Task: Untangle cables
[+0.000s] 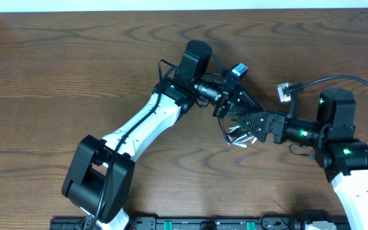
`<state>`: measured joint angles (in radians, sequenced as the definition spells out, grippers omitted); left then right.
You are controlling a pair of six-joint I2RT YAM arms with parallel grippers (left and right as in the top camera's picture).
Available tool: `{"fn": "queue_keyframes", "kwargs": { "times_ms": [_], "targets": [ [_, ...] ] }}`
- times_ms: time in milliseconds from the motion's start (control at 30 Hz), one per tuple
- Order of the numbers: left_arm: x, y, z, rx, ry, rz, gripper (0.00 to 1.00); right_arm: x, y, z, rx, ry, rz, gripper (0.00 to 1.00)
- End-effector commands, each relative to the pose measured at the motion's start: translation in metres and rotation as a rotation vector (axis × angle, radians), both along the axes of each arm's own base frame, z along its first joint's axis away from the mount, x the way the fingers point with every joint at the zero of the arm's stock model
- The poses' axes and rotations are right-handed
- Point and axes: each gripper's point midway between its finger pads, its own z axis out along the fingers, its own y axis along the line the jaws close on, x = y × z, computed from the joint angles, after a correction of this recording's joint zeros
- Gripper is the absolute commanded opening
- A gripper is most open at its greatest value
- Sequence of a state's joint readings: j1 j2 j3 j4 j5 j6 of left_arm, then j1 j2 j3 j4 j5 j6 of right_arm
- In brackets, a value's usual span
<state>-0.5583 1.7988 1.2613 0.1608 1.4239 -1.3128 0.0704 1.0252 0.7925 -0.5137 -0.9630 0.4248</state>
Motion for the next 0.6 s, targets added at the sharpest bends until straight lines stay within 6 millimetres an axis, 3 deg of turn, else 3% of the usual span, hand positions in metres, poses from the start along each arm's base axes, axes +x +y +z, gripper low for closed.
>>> {"fn": "queue_keyframes", "kwargs": {
  "times_ms": [0, 200, 367, 567],
  "targets": [
    [-0.001, 0.001, 0.017, -0.021, -0.045, 0.013, 0.08, -0.005, 0.004, 0.012, 0.010, -0.079, 0.062, 0.99],
    [0.000, 0.001, 0.016, -0.018, -0.046, 0.020, 0.08, -0.001, 0.009, 0.032, 0.058, -0.178, 0.103, 0.99],
    [0.000, 0.001, 0.016, -0.018, -0.047, 0.020, 0.07, -0.002, 0.010, 0.032, 0.065, -0.173, 0.110, 0.99],
    [0.000, 0.001, 0.016, -0.019, -0.049, 0.019, 0.07, -0.005, 0.011, 0.047, 0.113, -0.232, 0.157, 0.99]
  ]
}}
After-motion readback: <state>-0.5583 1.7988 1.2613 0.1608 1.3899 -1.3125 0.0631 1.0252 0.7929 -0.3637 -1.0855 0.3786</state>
